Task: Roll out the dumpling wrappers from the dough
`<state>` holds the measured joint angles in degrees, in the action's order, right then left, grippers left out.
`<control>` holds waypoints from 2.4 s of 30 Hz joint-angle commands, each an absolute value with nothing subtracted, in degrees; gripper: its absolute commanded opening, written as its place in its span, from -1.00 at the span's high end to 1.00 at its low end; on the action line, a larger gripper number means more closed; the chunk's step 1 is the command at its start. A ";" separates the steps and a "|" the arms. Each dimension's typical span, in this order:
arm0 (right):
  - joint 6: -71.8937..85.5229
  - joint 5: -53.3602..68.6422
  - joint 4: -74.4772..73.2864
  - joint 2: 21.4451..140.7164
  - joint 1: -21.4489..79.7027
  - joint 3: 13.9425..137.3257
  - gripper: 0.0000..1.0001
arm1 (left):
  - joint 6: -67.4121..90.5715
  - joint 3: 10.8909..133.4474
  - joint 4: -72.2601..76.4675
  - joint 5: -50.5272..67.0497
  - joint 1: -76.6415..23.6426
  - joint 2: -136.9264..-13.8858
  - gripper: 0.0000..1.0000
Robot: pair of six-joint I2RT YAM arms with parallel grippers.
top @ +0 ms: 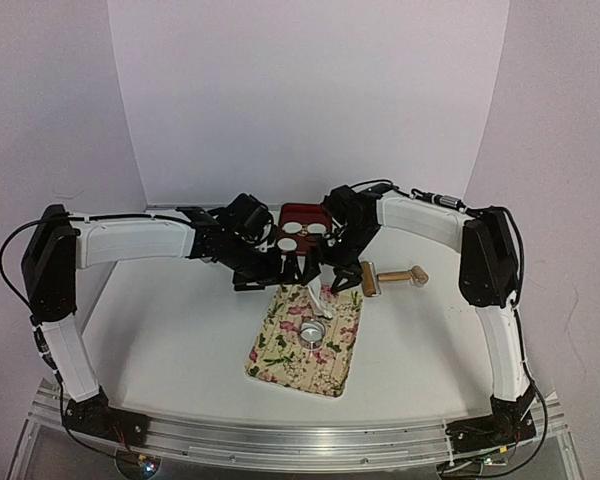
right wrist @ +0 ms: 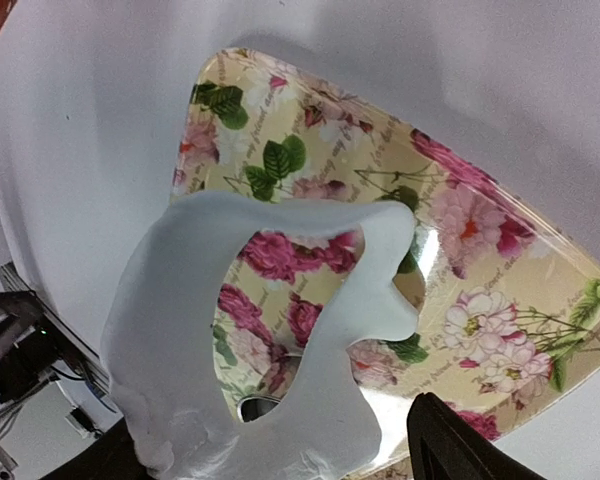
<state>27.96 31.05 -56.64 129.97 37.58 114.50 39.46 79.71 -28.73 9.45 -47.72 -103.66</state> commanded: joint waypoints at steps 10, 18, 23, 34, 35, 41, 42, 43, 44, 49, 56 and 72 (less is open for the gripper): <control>33.04 36.46 -48.02 126.71 38.07 112.24 -0.67 | 46.67 82.17 -22.25 13.22 -44.20 -106.23 -0.99; 33.50 36.79 -47.52 125.98 38.06 112.06 -0.69 | 48.70 80.91 -20.52 13.63 -42.43 -107.15 -0.99; 33.43 37.61 -46.69 125.04 38.06 111.05 -0.70 | 49.69 81.14 -19.78 13.87 -41.66 -108.30 -0.99; 32.55 37.71 -45.19 121.63 38.94 104.23 -0.70 | 51.55 83.10 -17.42 15.56 -40.47 -111.67 -0.99; 32.62 37.65 -45.05 121.59 39.02 104.16 -0.70 | 51.38 83.15 -16.83 16.15 -40.40 -112.08 -0.99; 33.26 37.53 -44.55 121.88 39.87 104.63 -0.70 | 49.50 84.44 -14.42 20.60 -40.52 -115.63 -0.99; 33.37 37.48 -44.48 121.90 39.99 104.67 -0.70 | 49.08 84.46 -14.00 20.93 -40.52 -115.95 -0.99; 33.49 37.24 -44.40 121.97 40.09 104.74 -0.70 | 48.70 84.46 -13.79 21.16 -40.54 -116.21 -0.99; 33.60 37.05 -44.32 121.99 40.16 104.85 -0.70 | 48.24 84.51 -13.68 21.45 -40.52 -116.62 -0.99; 34.49 34.99 -43.91 122.10 40.30 106.67 -0.70 | 46.76 84.48 -14.72 22.07 -40.54 -118.19 -0.98; 37.20 32.03 -42.93 124.26 40.29 111.23 -0.69 | 44.27 84.99 -17.16 20.55 -40.44 -118.67 -0.99; 43.89 26.94 -41.66 130.00 39.98 116.81 -0.69 | 42.74 79.33 -20.67 4.27 -38.67 -107.16 -0.99</control>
